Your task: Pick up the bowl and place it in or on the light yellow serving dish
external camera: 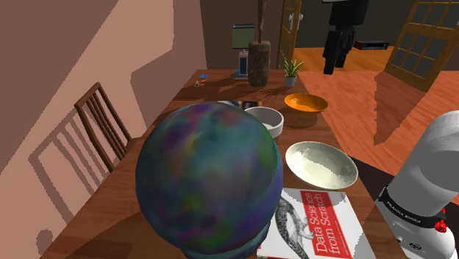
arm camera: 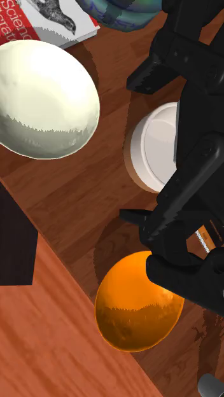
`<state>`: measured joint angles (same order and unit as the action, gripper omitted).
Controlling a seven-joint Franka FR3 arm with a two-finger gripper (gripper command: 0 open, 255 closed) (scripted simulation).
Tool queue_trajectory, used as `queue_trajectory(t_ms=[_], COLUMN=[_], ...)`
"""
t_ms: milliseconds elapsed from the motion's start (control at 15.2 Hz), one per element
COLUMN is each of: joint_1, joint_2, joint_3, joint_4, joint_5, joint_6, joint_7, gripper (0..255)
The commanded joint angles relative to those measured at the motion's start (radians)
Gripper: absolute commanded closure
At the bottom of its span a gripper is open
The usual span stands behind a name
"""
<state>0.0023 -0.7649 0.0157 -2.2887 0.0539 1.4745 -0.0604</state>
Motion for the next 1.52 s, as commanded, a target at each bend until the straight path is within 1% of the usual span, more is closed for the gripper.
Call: queue_trajectory(t_ms=[0,330,660,990,1320,1452], joint_1=[0.000,-0.005,-0.010,-0.016,-0.021,-0.021], joint_2=[0.000,0.117,0.261,0.426,0.605,0.627], joint_3=[0.000,0.011,0.021,0.029,0.034,0.035], joint_4=[0.000,-0.045,-0.055,-0.028,0.034,0.032], joint_5=[0.000,0.000,-0.002,-0.009,-0.021,-0.022], joint_6=[0.000,0.171,0.335,0.483,0.609,0.633], joint_7=[0.000,0.009,0.020,0.034,0.050,0.052], gripper=[0,0,0,0,0,0])
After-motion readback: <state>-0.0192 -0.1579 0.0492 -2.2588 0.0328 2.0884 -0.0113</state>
